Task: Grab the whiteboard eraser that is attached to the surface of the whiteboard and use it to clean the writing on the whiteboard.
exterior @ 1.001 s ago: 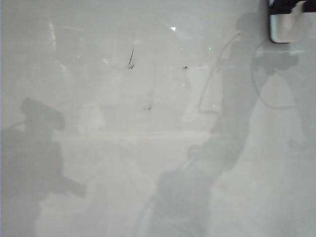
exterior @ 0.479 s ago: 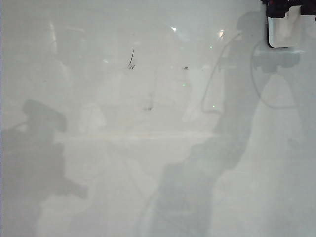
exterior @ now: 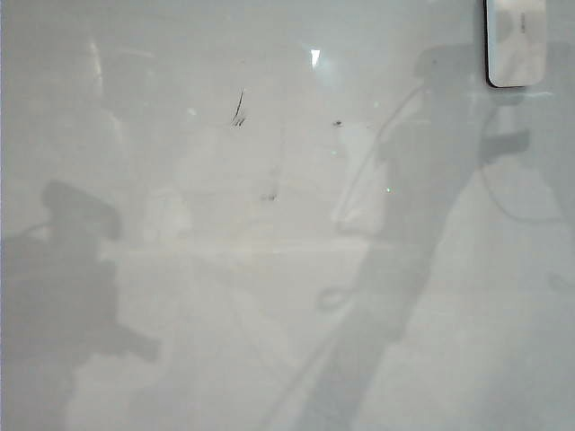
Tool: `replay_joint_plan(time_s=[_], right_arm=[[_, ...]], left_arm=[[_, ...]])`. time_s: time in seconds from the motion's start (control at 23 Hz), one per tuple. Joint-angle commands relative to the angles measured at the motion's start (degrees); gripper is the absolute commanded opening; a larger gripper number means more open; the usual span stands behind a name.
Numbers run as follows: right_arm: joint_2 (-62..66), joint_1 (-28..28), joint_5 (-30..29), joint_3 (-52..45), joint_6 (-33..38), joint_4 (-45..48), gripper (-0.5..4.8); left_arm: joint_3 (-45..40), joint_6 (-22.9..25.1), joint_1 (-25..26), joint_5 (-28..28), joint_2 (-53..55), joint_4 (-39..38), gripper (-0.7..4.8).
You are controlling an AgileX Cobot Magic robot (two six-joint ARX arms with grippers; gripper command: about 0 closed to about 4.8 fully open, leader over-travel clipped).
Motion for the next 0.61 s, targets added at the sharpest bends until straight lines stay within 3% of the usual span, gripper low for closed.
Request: replay_joint_plan(time_s=[0.04, 0.39, 0.61], right_arm=[[-9.0, 0.0, -0.4, -1.6, 0.1, -6.7, -0.01], [-38.9, 0.0, -0.8, -20.5, 0.3, -7.2, -0.01], [-48.6, 0.0, -0.4, -31.4, 0.3, -7.4, 0.0]], left_arm=[[0.2, 0.1, 0.0, 0.2, 0.0, 0.5, -0.02], [0.2, 0.1, 0.0, 0.2, 0.0, 0.5, -0.02], [0.2, 0.1, 0.0, 0.2, 0.0, 0.5, -0.02]])
